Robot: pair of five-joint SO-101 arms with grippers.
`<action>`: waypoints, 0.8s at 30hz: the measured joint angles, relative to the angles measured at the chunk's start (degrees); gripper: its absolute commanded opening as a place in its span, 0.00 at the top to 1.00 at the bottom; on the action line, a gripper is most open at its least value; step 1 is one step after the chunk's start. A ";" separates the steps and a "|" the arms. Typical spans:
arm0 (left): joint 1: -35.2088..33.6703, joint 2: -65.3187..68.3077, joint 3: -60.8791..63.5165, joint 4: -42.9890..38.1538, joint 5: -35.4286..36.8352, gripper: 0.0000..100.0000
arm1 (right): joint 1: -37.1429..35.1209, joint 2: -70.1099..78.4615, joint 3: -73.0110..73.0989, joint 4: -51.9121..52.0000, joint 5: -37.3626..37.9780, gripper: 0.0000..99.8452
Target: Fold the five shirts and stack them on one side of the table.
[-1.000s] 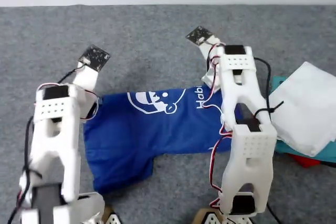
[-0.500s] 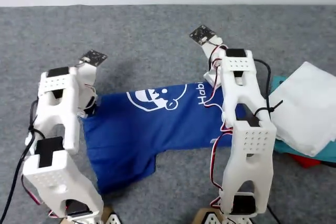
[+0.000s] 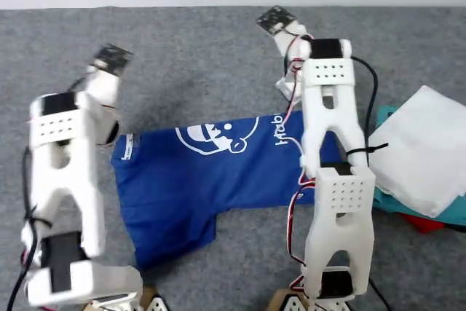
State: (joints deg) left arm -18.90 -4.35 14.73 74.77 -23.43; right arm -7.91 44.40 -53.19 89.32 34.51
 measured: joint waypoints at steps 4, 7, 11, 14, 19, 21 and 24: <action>-8.97 -1.41 0.00 0.00 2.11 0.99 | -3.69 0.00 -5.98 9.49 0.00 0.91; -16.62 -1.32 0.00 -0.88 2.55 0.99 | -6.07 0.00 -6.77 11.16 0.00 0.91; -24.44 2.29 0.00 -1.85 2.55 0.99 | -8.62 0.00 -6.51 11.16 0.00 0.91; -29.27 5.54 0.00 -3.25 2.55 0.99 | -12.13 -0.88 -2.55 11.16 0.00 0.91; -35.52 11.60 0.00 -5.10 2.55 0.99 | -19.52 -9.67 10.55 11.16 0.53 0.83; -37.10 13.45 0.00 -5.98 2.55 0.99 | -22.07 -13.36 15.38 11.16 0.53 0.79; -39.12 16.26 0.00 -7.91 2.55 0.99 | -25.67 -18.02 22.86 11.16 0.53 0.78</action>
State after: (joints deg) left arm -58.02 11.91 14.73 66.86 -20.88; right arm -33.58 26.37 -30.33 100.48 35.03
